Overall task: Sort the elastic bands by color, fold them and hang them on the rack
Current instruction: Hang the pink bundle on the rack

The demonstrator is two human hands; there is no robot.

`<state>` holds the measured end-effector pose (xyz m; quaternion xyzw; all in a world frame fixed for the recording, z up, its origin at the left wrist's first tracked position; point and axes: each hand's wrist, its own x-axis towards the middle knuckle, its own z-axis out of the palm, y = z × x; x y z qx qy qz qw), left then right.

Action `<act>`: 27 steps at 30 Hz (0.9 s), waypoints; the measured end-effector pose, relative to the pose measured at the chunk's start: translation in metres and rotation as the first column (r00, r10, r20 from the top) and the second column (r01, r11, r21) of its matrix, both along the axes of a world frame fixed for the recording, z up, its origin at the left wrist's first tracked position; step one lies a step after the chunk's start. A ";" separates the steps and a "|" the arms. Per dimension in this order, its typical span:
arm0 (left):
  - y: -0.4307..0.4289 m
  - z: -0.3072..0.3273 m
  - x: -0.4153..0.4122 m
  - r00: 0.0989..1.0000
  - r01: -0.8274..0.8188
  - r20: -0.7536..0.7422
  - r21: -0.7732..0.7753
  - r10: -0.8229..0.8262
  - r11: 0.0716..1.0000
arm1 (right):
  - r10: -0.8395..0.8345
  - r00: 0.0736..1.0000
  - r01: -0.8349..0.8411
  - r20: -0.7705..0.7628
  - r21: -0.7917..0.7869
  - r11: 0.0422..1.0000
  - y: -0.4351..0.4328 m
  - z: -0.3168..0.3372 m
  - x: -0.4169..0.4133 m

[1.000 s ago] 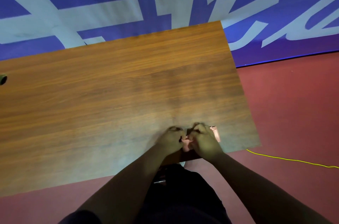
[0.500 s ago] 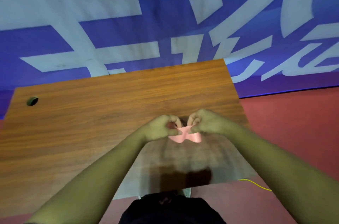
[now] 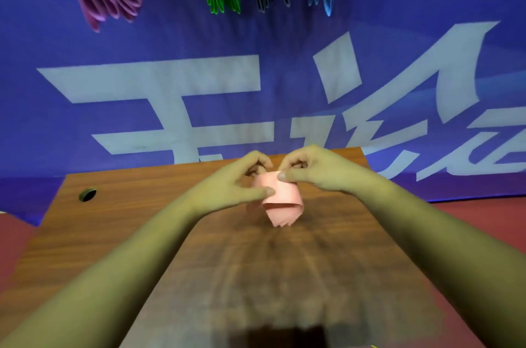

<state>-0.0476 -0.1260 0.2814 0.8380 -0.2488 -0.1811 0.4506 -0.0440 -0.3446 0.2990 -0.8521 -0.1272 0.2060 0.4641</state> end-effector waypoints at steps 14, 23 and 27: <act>0.048 0.099 0.025 0.952 -0.036 0.296 -0.139 0.076 0.990 | 0.026 0.832 0.368 -0.555 0.585 0.722 0.061 0.086 0.033; 0.086 0.146 0.055 0.907 -0.060 0.413 -0.062 0.080 0.996 | -0.104 0.936 0.030 0.335 0.218 0.975 0.089 0.129 0.039; 0.095 0.162 0.065 0.899 -0.085 0.420 -0.107 0.122 0.991 | 0.066 0.767 0.034 0.638 -0.143 0.989 0.101 0.132 0.043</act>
